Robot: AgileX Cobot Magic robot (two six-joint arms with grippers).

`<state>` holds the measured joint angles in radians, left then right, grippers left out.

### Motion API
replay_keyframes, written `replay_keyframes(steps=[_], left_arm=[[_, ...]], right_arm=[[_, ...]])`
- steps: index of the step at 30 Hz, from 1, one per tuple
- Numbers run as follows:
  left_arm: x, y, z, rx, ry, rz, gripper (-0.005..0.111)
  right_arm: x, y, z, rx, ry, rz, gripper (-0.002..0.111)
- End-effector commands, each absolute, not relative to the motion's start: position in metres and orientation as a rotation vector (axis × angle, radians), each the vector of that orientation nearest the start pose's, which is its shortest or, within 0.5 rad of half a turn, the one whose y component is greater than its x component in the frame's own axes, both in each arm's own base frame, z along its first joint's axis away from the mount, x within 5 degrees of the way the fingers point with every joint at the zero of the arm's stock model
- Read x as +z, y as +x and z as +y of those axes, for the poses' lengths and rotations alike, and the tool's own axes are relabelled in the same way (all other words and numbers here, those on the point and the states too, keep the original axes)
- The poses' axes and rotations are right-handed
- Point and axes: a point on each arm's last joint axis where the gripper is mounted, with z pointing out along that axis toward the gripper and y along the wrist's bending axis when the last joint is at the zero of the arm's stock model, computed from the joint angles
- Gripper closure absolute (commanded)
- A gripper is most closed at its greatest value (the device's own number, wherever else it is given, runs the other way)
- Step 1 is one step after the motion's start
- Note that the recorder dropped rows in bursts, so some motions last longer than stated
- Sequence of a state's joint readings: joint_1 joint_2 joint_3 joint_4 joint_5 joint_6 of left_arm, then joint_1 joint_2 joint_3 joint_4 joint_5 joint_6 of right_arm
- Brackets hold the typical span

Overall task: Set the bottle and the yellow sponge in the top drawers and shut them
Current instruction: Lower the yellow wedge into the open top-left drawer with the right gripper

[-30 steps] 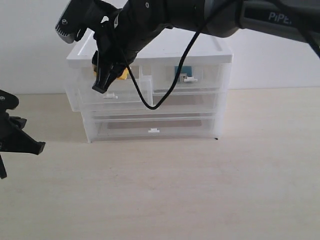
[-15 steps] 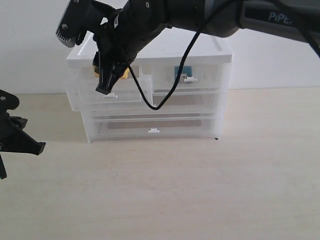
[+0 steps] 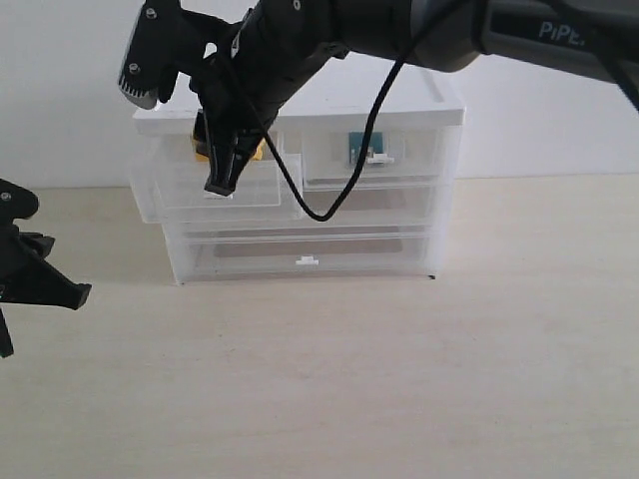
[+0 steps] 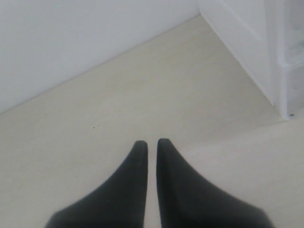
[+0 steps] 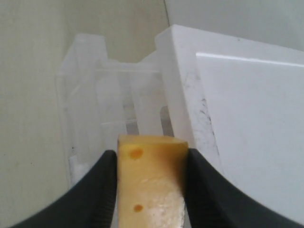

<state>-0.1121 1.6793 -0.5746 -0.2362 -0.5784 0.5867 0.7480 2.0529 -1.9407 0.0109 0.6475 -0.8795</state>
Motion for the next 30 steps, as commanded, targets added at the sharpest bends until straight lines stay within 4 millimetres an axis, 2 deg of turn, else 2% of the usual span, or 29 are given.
replay_keyframes(steps=[1, 16, 30], left_arm=[[0.1615, 0.2998, -0.0223, 0.297, 0.410, 1.976, 0.103], [0.1625, 0.3003, -0.0228, 0.293, 0.411, 1.963, 0.103], [0.1626, 0.3004, -0.0252, 0.269, 0.428, 1.956, 0.103]], right_arm=[[0.3140, 0.3533, 0.3318, 0.022, -1.636, 1.583, 0.108], [0.3147, 0.3462, 0.3337, 0.137, -1.626, 1.637, 0.108], [0.3183, 0.3552, 0.3306, 0.138, -1.527, 1.643, 0.108]])
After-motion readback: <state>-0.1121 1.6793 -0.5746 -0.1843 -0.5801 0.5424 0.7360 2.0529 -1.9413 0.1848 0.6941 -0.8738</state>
